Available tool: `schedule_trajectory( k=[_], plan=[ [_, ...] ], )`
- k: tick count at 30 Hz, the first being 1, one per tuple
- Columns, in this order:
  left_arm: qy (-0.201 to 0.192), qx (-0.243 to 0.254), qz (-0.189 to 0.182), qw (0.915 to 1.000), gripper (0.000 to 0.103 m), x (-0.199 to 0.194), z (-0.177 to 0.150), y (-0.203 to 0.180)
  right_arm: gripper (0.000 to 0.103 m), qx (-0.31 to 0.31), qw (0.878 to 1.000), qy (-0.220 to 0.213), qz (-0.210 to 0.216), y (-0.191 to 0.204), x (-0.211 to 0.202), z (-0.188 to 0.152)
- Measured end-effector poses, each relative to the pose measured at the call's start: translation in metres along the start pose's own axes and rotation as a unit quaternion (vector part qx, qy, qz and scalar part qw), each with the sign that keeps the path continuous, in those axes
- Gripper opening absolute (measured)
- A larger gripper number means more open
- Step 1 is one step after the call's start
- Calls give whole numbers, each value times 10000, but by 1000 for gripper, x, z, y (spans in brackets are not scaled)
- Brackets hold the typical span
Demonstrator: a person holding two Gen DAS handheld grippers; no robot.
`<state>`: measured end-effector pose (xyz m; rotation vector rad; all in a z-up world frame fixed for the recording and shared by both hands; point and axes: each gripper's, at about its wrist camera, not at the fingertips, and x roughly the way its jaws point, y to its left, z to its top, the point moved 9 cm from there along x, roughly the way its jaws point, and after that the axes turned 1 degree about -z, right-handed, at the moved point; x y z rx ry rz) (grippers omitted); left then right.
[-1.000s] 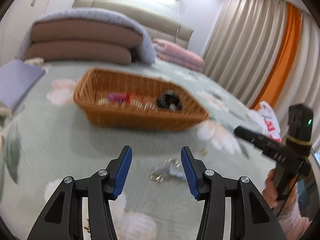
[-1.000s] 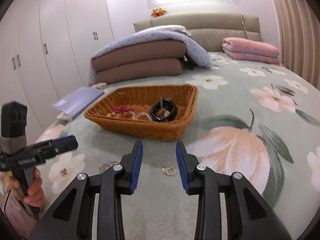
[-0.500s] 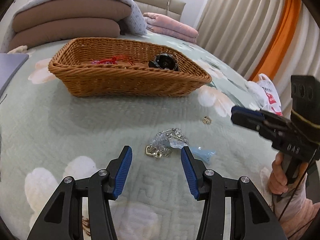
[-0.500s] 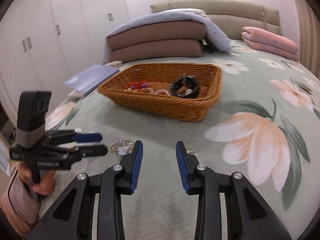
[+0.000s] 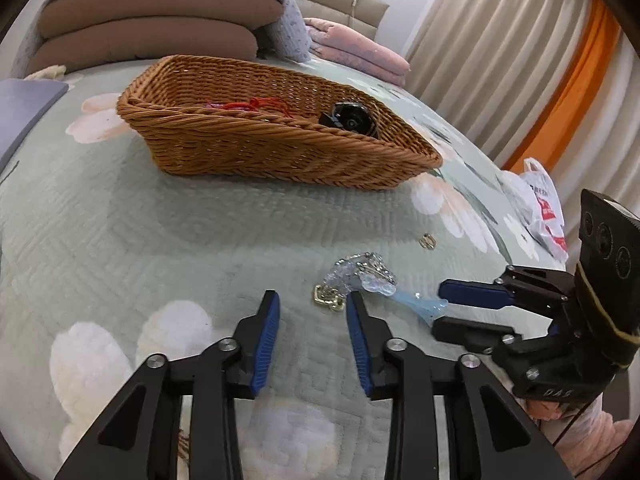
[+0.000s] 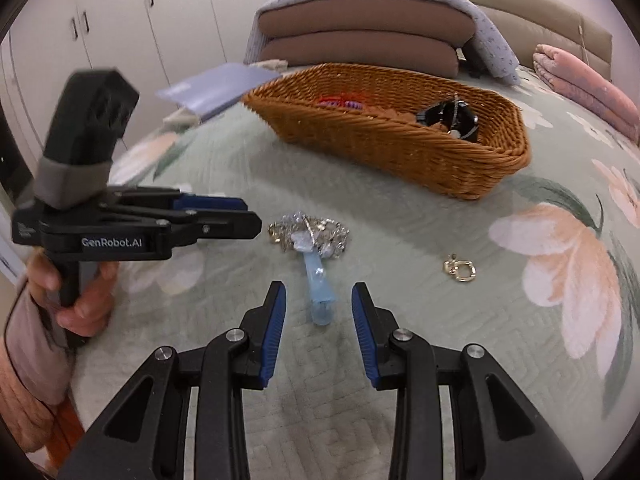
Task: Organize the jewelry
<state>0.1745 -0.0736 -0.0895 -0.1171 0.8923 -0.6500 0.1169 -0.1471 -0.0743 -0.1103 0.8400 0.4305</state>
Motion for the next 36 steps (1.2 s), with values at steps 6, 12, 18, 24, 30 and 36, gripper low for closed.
schedule_trajectory(
  k=[6,12,18,24,30,36],
  plan=[
    [130,377,122,9991,32,6,-3,-14,33,-83,9996,166,-201,0,13,-6],
    [282,740,441,9959,30,17,-3,-24,16,111,9998,128,-97,-7,10,-4],
    [295,947,604,9932,19,22,-2,-27,16,314,9994,140,-99,-17,8,-4],
    [280,959,656,9928,10,9,-9,-21,16,530,9985,128,7,-27,4,-2],
    [333,1068,853,9901,10,-3,-20,-13,16,537,9985,64,-85,-32,-4,-1],
    [423,1182,896,9880,12,-6,-26,-12,16,566,9983,159,-38,-38,-4,-3]
  ],
)
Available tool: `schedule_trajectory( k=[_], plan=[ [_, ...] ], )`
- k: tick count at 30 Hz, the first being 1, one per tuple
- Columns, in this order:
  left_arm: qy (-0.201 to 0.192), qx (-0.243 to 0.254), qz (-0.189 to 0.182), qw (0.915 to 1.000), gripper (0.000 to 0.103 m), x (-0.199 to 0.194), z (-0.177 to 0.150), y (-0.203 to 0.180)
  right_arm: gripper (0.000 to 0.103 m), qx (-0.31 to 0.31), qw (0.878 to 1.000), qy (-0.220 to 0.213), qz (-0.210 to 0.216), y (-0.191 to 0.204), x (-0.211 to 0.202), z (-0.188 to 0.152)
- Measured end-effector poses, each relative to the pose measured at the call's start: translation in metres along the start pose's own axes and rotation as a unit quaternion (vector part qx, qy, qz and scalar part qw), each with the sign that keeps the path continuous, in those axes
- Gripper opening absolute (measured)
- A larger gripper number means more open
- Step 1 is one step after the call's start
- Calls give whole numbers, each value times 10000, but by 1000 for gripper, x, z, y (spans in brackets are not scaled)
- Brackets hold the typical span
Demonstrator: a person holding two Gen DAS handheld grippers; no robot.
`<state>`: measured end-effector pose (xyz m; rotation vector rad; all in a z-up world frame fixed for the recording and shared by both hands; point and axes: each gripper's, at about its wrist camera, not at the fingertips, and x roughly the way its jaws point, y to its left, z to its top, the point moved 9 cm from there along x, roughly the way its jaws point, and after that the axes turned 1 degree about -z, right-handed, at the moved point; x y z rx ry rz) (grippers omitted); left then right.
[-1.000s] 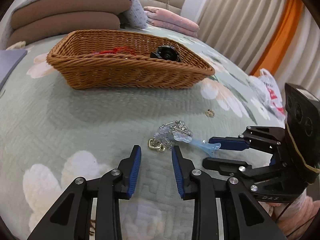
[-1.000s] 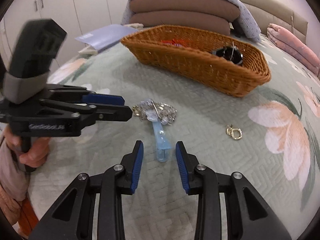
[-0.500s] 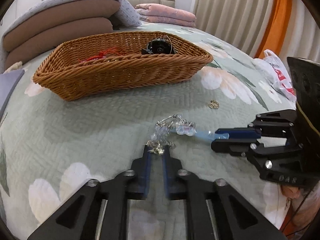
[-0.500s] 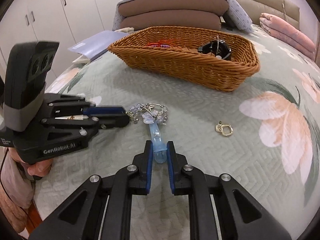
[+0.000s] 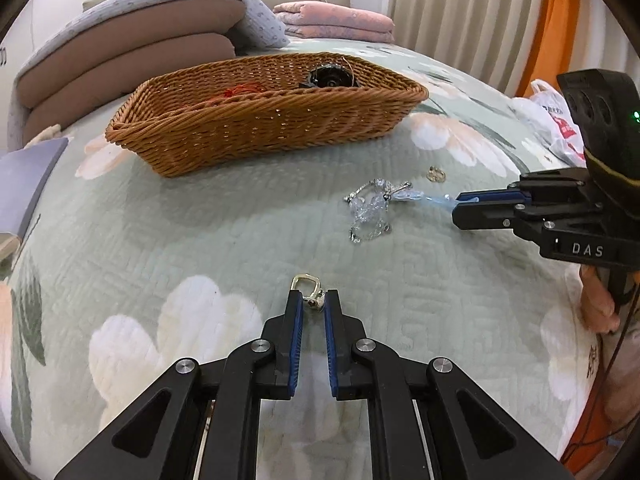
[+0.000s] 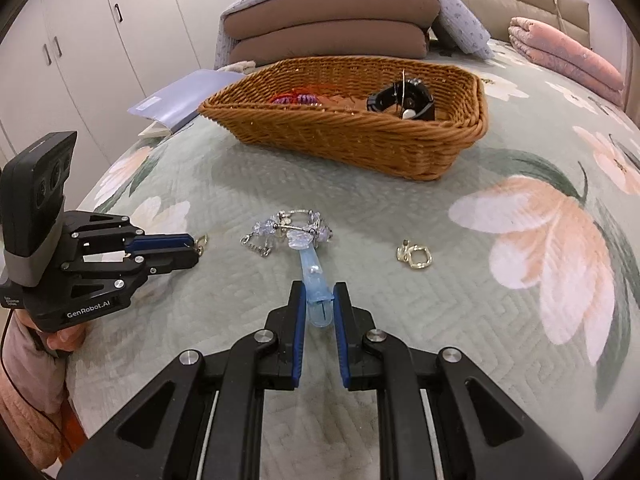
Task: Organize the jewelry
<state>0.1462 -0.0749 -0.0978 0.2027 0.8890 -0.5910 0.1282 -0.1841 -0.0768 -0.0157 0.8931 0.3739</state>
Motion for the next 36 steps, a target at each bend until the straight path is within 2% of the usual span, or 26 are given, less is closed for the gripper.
schedule_trajectory(
  k=[15,19,24,27,32,34,36],
  plan=[
    [-35,-4,197,9998,20,4,6,2,16,-235,9996,105,-121,7,8,-5],
    [-31,30,298,9995,31,1,3,2,16,-209,9997,110,-95,7,9,-5],
    [-61,2,307,9995,39,4,7,3,16,-290,9994,166,-42,11,8,-7],
    [-72,25,291,9995,39,7,10,4,15,-330,9987,312,237,18,3,-11],
    [-93,114,322,9994,37,10,14,0,15,-481,9977,413,236,21,-11,-30],
    [-101,206,196,9995,19,10,13,-6,15,-449,9978,358,317,21,-21,-39],
    [-128,308,289,9990,19,10,12,-9,15,-387,9982,311,328,17,-31,-48]
  ],
)
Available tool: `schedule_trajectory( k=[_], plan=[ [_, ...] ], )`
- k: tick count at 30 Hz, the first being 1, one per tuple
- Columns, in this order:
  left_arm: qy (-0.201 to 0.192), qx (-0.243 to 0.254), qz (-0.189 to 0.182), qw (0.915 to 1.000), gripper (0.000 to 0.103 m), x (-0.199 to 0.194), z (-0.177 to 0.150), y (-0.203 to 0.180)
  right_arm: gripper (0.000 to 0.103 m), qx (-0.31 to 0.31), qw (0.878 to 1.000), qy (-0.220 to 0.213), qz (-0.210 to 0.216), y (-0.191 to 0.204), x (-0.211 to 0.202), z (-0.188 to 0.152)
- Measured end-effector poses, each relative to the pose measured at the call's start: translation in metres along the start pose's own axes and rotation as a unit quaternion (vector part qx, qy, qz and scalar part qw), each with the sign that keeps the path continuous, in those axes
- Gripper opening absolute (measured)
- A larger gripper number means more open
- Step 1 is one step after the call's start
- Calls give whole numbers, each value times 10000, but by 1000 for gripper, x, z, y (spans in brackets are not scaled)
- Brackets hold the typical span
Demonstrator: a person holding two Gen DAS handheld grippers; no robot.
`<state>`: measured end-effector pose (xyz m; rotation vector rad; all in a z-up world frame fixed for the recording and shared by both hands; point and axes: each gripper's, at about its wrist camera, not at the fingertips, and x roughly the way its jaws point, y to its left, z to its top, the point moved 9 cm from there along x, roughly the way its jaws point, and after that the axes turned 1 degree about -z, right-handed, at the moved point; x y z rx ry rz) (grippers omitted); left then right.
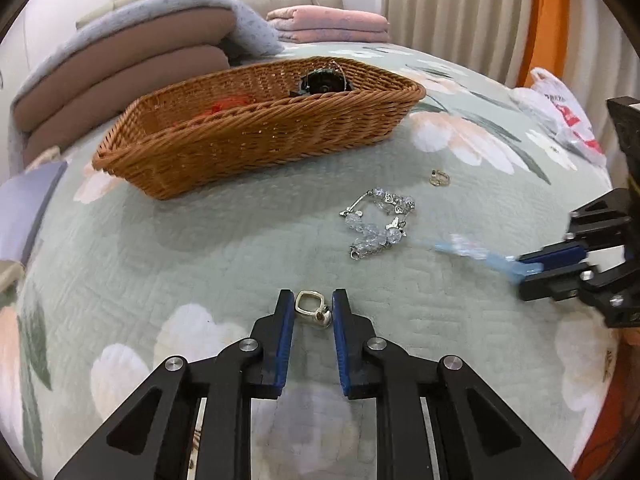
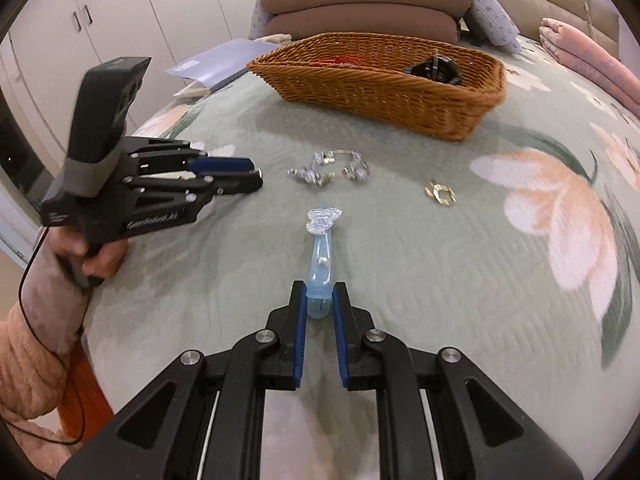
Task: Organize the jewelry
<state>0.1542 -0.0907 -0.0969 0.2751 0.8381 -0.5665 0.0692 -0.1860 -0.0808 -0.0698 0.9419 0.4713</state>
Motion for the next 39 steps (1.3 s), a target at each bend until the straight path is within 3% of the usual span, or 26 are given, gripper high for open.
schedule_trajectory(
  k=[9,16,21,26,33,39],
  plan=[
    [-256,-25,-7,9997,19,-13,3,0,15,369,9965,-708,255,-18,-46,3],
    [-672,-242,-139,9974,19,-34,19,3,15,622,9918,-1107,114,-25,-57,23],
    [-1236,-324,-80,9918,19,-73,59,12,15,655,9851,-1581,-176,-27,-78,65],
    [-1709,-546,-9,9838,19,-103,118,37,15,581,9763,-2010,-547,-28,-90,130],
    [-2068,-992,-358,9727,19,-82,176,76,15,663,9701,-2221,-717,-42,-60,205],
    [-1809,-1329,-466,9734,19,-20,171,106,15,739,9754,-1908,-816,-54,8,228]
  ],
)
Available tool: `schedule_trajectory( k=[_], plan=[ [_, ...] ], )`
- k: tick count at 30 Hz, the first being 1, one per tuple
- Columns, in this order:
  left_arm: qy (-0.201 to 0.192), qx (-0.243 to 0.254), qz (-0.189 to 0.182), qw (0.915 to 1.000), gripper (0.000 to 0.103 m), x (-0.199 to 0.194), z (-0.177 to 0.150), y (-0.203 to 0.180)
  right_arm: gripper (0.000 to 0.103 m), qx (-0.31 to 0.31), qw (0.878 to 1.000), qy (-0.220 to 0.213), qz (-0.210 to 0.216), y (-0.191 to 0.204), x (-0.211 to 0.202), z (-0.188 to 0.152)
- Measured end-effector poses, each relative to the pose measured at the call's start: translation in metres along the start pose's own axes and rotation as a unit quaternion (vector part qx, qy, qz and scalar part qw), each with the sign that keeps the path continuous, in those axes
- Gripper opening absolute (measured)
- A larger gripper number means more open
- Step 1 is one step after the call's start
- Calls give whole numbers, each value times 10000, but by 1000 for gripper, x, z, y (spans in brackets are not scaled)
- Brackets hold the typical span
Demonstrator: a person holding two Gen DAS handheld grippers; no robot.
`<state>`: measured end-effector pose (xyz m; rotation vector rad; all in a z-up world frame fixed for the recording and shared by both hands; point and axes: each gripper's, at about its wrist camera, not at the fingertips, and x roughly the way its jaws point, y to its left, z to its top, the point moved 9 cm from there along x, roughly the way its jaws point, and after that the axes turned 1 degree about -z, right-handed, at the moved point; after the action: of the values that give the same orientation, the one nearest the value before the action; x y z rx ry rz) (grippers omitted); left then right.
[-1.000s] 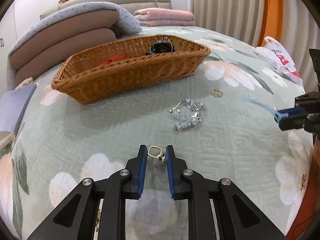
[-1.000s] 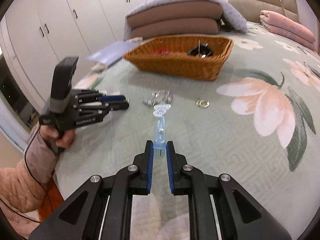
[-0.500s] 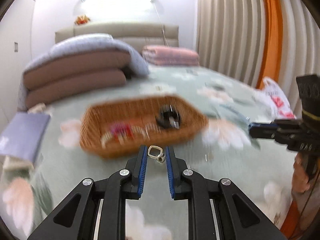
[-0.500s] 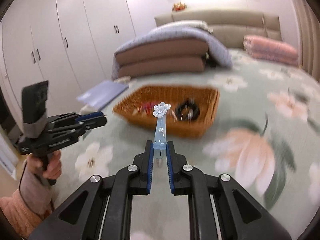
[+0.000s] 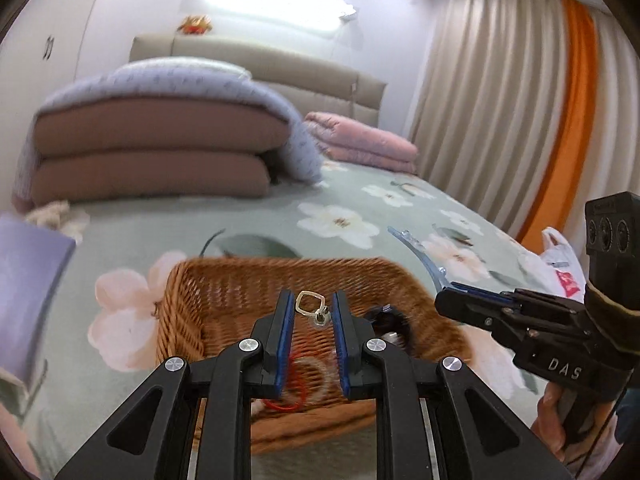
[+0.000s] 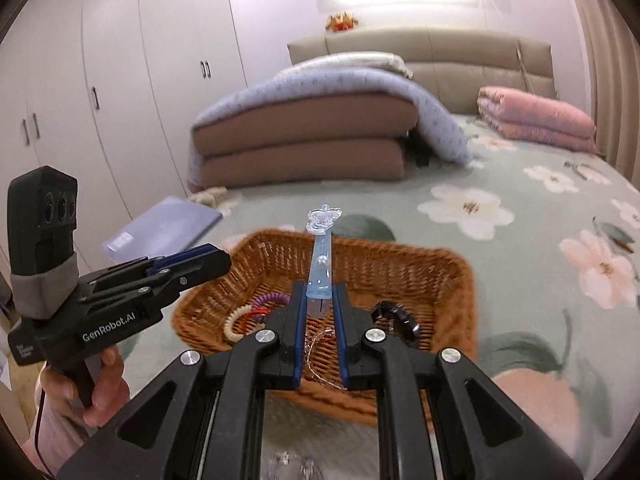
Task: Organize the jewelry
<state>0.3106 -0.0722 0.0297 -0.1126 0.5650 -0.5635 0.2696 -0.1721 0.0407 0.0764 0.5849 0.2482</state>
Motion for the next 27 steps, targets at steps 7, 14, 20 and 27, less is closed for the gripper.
schedule_trajectory(
  k=[7,14,20,27],
  plan=[
    [315,-92,84,9994,19,26,-27,17,15,-8,9995,306,-28,-5,31,-24],
    [334,-30,216,9992,19,25,-28,15,15,70,9995,323,-11,-10,32,-26],
    [461,-60,188,9987,25,29,-32,14,16,45,9994,334,-16,-9,32,-29],
    [308,-101,145,9994,58,17,-30,13,22,111,9996,252,-4,-13,23,-28]
  ],
)
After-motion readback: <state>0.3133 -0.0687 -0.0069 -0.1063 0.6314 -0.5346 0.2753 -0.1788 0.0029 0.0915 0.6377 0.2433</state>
